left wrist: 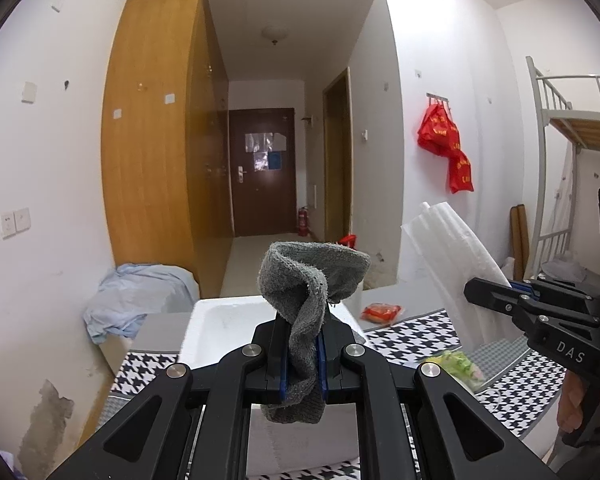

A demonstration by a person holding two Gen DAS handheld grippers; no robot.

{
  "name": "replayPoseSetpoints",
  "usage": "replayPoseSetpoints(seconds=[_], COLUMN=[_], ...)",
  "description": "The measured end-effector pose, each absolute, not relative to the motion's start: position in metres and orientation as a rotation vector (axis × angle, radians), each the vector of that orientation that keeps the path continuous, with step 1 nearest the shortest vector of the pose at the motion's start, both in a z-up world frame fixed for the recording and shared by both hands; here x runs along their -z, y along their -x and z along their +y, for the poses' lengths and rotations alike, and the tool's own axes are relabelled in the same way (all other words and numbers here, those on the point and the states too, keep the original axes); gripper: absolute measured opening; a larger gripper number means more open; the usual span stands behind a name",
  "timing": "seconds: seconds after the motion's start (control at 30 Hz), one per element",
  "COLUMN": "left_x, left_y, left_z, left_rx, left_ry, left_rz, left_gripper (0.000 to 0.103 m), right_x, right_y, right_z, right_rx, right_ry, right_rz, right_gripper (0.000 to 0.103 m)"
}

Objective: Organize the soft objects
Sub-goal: 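Carry the white mask over the foam box and release it with the right tool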

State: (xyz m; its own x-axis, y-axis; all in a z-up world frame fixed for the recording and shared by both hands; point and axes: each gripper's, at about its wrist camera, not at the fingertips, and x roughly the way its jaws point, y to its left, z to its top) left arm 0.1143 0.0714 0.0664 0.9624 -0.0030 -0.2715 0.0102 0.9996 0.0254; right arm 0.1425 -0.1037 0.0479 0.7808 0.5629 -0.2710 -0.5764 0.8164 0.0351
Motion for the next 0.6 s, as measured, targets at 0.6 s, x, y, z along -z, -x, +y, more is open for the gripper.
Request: replayPoseSetpoints(seconds=[0.6], left_x=[-0.062], left_y=[-0.093], left_z=[0.123], left_rx=[-0.139], left_ry=[0.023], left_rz=[0.283], left_gripper=[0.011], right_x=[-0.053], right_y=[-0.161], right_z=[-0.053], right_rx=[-0.698], right_ry=[0.094], right_rz=[0.314], right_gripper=[0.012])
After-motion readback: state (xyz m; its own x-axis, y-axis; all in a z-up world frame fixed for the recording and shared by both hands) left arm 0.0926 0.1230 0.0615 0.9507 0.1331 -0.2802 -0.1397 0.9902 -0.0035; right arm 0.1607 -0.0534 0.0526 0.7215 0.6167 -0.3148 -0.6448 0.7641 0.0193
